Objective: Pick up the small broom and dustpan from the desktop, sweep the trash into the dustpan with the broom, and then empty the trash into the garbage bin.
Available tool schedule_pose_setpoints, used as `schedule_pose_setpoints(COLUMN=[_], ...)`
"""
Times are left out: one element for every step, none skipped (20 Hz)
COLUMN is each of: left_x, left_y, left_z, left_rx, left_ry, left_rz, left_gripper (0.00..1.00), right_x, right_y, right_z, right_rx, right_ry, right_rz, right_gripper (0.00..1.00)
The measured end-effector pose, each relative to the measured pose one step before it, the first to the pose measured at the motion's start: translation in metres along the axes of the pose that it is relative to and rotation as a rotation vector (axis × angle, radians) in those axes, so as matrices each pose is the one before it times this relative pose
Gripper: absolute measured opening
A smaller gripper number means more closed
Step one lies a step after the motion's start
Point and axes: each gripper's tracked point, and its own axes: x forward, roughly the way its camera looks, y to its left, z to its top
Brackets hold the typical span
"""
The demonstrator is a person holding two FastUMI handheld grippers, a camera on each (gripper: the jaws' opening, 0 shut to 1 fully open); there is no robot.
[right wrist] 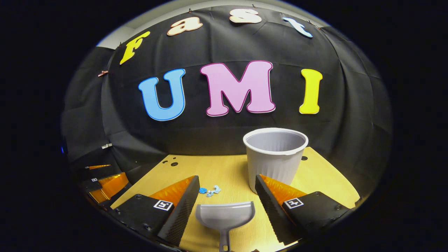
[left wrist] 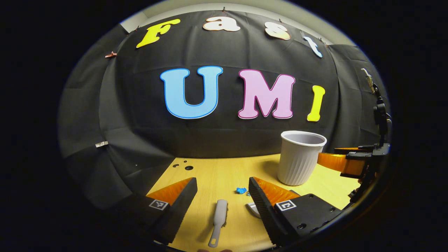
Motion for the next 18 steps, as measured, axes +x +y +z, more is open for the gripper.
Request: schedule_pose_setpoints(left_x=[0.00007,0.00083,-0.00031,0.00061,0.00062,0.00116,0.00171,0.00207,0.00247,0.00223,0.00193,0.00417,0.00302,0.00469,0.00386,0.00489,0.00656,0.00530], left_y=[0.00155,0.00069,-0.00029,-0.00021,-0.00012,-0.00060,-0.00074,-0.00108,-0.00146,-0.00369,-0.00172,0.00186,0.00334,0.00171,0.00169,0.00348,0.00241,0.00263], left_z=[-0.00549,-0.00202,-0.00360,-0.00119,-0.00271,-0.00196,-0.00482,-0.00405,-0.00713,-0.00567,-0.00506,-0.00514,-0.00704,-0.00767,-0.01071,-0.00767,-0.01084,-0.00865], left_rx=[0.00435,-0.00034,-0.00358,-0.00385,-0.00233,-0.00054,-0.00074,-0.00219,-0.00936,-0.01642,-0.01138,-0.00410,-0.00050,0.00131,0.00166,0.00210,0.00245,0.00302], left_ry=[0.01257,0.01081,0.00993,0.00693,0.00655,0.00921,0.01325,0.01724,0.02696,0.02906,0.02650,0.02649,0.03093,0.03994,0.03894,0.03731,0.03994,0.03974], left_rz=[-0.00011,-0.00015,-0.00238,-0.00207,-0.00224,-0.00228,-0.00186,-0.00649,-0.01126,-0.02733,-0.01961,-0.00500,-0.00494,-0.00479,-0.00198,-0.00045,-0.00061,-0.00113], left_gripper=[0.96,0.96,0.96,0.96,0.96,0.96,0.96,0.96,0.96,0.96,0.96,0.96,0.96,0.96,0.96,0.96,0.96,0.96], right_x=[0.00124,0.00143,-0.00032,0.00105,0.00066,0.00100,0.00173,0.00142,0.00191,0.00230,0.00137,0.00153,0.00058,0.00097,0.00157,0.00247,0.00157,0.00070], right_y=[0.00152,0.00083,-0.00054,0.00034,-0.00054,0.00015,-0.00027,-0.00043,-0.00100,-0.00094,-0.00132,-0.00031,-0.00144,0.00018,-0.00129,-0.00112,-0.00119,-0.00070], right_z=[-0.00119,-0.00019,-0.00235,-0.00092,-0.00041,-0.00078,-0.00157,-0.00052,-0.00170,-0.00019,-0.00184,-0.00129,-0.00317,-0.00231,-0.00478,-0.00350,-0.00329,-0.00248], right_rx=[-0.00266,0.00042,-0.00066,-0.00068,0.00138,0.00180,0.00069,0.00093,0.00090,-0.00065,-0.00257,-0.00217,-0.00056,-0.00165,-0.00191,0.00143,0.00536,0.00521], right_ry=[0.00601,0.00575,0.00556,0.00567,0.00524,0.00563,0.00664,0.00662,0.00592,0.00547,0.00543,0.00674,0.00697,0.01050,0.01316,0.01430,0.01180,0.01073], right_rz=[0.00535,0.00519,0.00296,0.00198,0.00223,0.00166,0.00098,0.00123,0.00122,-0.00002,-0.00086,-0.00104,0.00075,0.00235,-0.00007,-0.00050,0.00123,-0.00018], right_gripper=[0.99,0.99,0.99,0.99,0.99,0.99,0.99,0.99,0.99,0.99,0.99,0.99,0.99,0.99,0.99,0.98,0.99,0.99])
